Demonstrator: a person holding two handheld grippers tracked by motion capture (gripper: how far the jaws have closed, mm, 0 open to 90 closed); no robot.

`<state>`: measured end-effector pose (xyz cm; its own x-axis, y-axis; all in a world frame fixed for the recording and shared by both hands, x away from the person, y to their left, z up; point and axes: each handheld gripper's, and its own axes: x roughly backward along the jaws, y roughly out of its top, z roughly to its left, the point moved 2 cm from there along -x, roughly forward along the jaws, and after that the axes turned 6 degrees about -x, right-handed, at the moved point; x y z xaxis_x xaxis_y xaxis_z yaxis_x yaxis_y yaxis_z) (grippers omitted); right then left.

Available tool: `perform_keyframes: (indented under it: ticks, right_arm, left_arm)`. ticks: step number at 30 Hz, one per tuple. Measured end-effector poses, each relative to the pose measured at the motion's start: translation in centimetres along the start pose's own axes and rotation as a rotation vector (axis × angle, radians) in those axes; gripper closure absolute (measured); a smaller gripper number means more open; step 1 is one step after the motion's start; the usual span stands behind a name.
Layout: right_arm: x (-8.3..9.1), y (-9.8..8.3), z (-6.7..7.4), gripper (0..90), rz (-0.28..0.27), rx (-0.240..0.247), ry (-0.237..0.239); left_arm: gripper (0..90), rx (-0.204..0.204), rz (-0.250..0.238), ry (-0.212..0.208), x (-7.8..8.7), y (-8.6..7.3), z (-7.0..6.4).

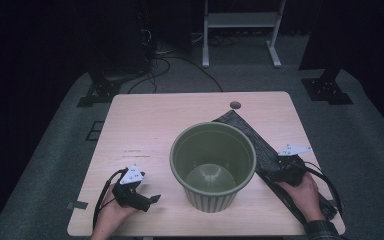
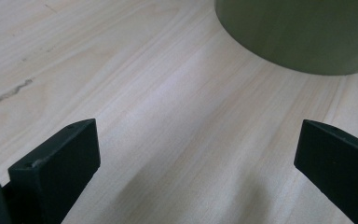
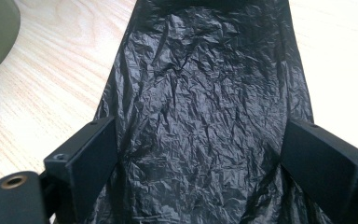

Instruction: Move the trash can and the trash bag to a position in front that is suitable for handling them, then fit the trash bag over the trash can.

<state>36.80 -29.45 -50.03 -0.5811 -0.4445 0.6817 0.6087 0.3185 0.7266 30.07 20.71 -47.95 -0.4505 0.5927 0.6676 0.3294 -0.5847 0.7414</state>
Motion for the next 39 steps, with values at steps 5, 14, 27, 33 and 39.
perform_keyframes:
  ticks: [5, 14, 27, 33, 39]
  right_arm:
    - [0.0, 0.0, 0.0, 9.8, 0.000, 0.000, 0.000]
    - [0.0, 0.0, 0.0, 9.8, 0.000, 0.000, 0.000]
    - [0.1, 0.1, 0.0, 9.6, -0.010, -0.006, -0.014]
    - [0.8, 0.8, 0.0, 9.4, -0.081, -0.009, 0.022]
    - [-0.2, 1.2, 0.1, 9.4, -0.034, -0.018, 0.002]
  left_arm:
    - [0.0, 0.006, 0.029, -0.010, -0.6, -0.6, -0.1]
    - [0.0, -0.020, 0.048, 0.002, -1.4, -1.2, -0.5]
    - [0.0, -0.018, 0.048, 0.005, -1.3, -1.2, -0.5]
    - [0.0, -0.018, 0.048, 0.005, -1.3, -1.2, -0.5]
    - [0.0, -0.018, 0.047, 0.005, -1.3, -1.2, -0.5]
